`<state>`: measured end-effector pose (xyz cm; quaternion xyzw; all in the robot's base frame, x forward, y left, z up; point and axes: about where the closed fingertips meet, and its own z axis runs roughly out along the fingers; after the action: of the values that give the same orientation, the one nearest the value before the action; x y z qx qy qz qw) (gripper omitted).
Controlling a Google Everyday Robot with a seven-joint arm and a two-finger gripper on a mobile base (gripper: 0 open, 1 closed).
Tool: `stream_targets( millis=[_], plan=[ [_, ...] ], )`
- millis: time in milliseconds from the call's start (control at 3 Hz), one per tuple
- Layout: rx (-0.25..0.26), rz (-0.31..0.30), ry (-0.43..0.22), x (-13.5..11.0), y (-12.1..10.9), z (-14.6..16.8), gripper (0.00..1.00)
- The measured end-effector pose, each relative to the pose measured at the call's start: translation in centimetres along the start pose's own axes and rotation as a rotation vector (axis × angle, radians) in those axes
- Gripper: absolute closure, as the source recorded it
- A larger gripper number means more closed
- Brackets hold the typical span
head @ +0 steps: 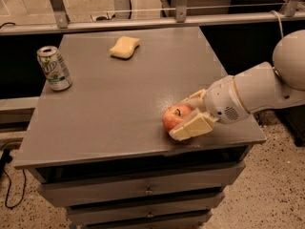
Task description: Pick apple
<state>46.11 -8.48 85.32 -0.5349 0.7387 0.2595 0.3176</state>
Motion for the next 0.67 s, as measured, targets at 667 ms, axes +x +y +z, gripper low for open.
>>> stream_targets(
  millis=[667],
  plan=[
    [0.038, -0.08, -0.161, -4.3, -4.6, -2.5, 1.0]
  ],
)
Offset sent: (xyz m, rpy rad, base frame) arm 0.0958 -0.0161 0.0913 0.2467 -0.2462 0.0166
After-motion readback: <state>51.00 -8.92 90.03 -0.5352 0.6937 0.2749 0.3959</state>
